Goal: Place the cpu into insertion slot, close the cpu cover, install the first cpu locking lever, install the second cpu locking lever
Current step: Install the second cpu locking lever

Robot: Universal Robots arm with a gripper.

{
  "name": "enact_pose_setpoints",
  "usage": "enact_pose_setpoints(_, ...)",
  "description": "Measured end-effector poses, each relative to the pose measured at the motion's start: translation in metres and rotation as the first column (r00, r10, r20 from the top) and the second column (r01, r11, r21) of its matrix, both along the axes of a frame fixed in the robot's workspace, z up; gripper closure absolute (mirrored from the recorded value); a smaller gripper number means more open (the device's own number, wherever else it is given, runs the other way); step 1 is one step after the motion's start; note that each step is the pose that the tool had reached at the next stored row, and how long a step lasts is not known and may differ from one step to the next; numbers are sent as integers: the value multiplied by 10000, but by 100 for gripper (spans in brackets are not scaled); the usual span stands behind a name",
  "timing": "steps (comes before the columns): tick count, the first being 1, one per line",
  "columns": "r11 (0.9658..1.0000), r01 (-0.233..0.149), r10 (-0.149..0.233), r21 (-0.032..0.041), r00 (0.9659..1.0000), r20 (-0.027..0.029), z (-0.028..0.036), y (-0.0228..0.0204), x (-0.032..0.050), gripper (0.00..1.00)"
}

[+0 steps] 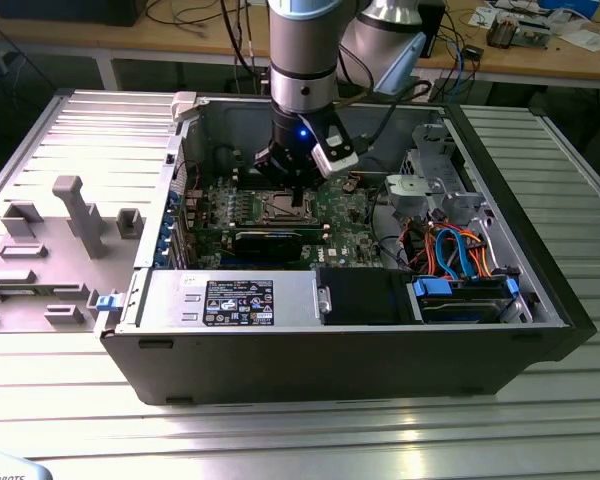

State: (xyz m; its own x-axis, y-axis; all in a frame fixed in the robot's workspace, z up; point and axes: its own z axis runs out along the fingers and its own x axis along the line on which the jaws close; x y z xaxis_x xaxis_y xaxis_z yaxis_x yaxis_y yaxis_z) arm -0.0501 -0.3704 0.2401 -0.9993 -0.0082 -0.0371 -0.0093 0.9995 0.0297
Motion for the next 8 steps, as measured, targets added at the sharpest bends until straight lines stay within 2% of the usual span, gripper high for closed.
enact_pose_setpoints(1,10000,1,-1,0,10000,-39,0,-8,9,89)
enact_pose_setpoints(2,10000,1,-1,-1,10000,-100,0,-16,17,89)
enact_pose_setpoints(5,10000,1,-1,7,9989,-476,1,-38,36,89)
enact_pose_setpoints(7,10000,1,0,23,9982,-599,0,-74,40,89)
enact_pose_setpoints(8,10000,1,1,30,9981,-623,0,-103,41,89)
